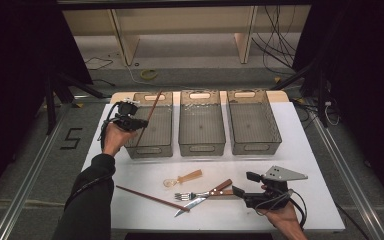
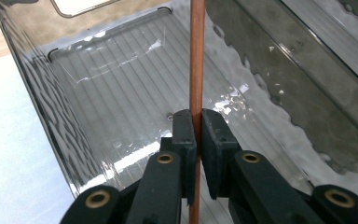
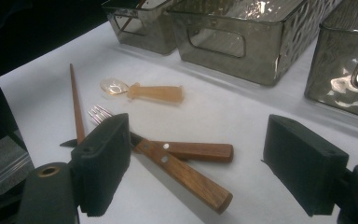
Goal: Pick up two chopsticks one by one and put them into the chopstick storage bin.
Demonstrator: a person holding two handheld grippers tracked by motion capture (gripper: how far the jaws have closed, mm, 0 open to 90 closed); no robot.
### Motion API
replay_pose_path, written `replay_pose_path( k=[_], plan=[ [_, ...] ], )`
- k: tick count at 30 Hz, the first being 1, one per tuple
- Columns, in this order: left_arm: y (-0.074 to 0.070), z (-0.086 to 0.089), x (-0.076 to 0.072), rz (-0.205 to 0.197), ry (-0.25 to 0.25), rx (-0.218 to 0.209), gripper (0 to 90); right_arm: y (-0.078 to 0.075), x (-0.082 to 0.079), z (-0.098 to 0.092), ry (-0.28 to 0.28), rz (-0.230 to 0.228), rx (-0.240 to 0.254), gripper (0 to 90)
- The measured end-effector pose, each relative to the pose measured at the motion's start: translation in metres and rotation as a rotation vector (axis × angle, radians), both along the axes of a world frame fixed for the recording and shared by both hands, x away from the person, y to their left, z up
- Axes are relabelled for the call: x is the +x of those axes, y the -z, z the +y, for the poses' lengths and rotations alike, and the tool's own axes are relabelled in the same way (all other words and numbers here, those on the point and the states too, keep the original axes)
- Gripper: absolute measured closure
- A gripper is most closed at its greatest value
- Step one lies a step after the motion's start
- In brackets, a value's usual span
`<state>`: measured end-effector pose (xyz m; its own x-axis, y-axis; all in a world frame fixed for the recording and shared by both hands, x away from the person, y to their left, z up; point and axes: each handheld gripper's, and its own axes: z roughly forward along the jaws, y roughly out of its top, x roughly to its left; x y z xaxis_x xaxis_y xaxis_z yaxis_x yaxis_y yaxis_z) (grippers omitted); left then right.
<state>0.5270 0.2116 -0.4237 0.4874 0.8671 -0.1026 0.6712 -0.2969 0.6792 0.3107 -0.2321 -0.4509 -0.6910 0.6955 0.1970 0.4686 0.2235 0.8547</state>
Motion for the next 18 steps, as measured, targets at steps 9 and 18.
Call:
replay_pose_path(
  k=[9, 18],
  plan=[
    [0.005, 0.002, 0.0, 0.009, -0.025, -0.008, 78.6, 0.0, 0.0, 0.0, 0.0, 0.0, 0.001, 23.8],
    [-0.014, -0.001, -0.017, 0.012, 0.08, -0.04, 58.4, 0.0, 0.0, 0.0, 0.001, -0.001, 0.001, 23.8]
  ],
)
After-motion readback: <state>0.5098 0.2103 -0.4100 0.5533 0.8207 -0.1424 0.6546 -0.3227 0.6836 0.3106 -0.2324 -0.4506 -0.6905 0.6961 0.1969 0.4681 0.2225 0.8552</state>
